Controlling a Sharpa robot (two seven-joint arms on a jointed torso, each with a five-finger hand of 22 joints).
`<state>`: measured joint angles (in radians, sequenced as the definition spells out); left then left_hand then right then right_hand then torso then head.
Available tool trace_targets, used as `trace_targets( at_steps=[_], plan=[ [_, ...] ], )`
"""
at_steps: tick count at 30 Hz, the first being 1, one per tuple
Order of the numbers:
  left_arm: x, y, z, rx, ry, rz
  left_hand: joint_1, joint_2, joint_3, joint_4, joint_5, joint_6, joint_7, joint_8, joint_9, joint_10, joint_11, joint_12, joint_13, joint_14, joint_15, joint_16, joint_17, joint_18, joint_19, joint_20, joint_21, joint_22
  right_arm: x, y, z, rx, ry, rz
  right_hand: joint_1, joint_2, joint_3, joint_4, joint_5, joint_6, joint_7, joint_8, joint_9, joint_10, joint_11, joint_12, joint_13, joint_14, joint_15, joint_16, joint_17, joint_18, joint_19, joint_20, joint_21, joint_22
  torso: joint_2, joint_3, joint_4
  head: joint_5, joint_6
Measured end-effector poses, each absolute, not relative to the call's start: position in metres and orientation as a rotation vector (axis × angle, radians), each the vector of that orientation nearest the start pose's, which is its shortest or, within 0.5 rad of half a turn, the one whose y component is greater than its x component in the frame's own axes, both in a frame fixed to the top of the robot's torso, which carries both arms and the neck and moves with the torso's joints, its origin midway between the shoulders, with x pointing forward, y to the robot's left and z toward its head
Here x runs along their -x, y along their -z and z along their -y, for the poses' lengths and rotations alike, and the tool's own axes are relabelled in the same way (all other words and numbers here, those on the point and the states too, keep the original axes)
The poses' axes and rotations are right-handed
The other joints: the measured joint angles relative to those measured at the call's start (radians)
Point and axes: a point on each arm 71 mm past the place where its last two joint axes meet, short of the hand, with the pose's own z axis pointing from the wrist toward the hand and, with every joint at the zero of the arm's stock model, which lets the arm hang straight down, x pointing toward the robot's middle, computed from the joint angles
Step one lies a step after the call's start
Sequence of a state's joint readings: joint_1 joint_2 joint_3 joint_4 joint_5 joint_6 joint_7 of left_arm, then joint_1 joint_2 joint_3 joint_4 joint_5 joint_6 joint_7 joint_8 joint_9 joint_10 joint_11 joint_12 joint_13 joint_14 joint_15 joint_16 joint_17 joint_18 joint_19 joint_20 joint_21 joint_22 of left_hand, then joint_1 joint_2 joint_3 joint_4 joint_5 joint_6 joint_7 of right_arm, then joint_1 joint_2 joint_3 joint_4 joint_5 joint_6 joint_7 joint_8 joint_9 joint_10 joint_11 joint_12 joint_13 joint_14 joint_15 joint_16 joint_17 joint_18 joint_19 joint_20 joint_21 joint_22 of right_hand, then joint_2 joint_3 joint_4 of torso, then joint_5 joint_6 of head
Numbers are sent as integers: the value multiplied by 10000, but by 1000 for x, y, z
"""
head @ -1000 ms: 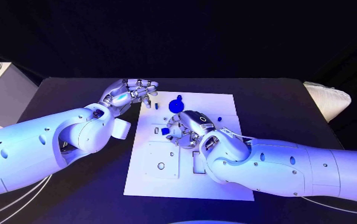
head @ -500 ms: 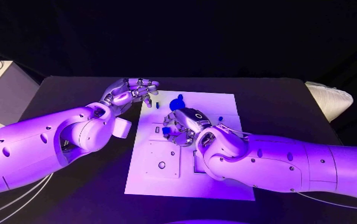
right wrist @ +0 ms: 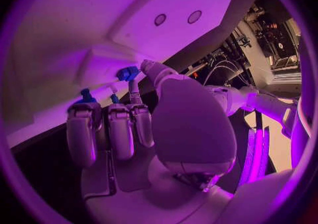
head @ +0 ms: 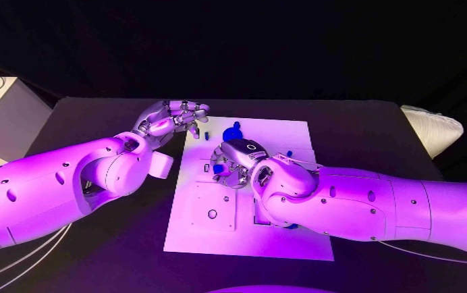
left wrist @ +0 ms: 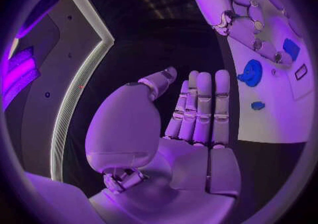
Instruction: Assemble the parts on the task board
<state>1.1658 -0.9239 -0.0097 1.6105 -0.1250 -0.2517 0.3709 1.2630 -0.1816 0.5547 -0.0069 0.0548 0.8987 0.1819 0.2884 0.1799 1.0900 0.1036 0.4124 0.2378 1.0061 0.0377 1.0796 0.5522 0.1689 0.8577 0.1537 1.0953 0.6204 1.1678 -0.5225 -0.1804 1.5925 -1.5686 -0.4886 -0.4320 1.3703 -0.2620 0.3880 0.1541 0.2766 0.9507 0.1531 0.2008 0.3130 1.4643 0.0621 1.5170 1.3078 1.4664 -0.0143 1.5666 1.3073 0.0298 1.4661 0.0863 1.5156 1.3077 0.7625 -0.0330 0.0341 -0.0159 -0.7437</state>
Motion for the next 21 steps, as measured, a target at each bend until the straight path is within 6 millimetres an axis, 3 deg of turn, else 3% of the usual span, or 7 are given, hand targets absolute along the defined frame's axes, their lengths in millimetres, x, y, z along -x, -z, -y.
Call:
trace_targets(
  at_steps=[21],
  plan=[
    [-469,176,-217,9969,15807,-14953,0,0,0,0,0,0,0,-3,-2,1,1,0,-2,0,0,0,-2,0,0,0,-2,-1,-423,224,44,2215,-7032,-16631,91,13,29,-28,0,0,0,1,-10,0,0,0,-2,0,0,0,7,0,0,0,0,-2,-10,38,-16,24,-71]
  ],
)
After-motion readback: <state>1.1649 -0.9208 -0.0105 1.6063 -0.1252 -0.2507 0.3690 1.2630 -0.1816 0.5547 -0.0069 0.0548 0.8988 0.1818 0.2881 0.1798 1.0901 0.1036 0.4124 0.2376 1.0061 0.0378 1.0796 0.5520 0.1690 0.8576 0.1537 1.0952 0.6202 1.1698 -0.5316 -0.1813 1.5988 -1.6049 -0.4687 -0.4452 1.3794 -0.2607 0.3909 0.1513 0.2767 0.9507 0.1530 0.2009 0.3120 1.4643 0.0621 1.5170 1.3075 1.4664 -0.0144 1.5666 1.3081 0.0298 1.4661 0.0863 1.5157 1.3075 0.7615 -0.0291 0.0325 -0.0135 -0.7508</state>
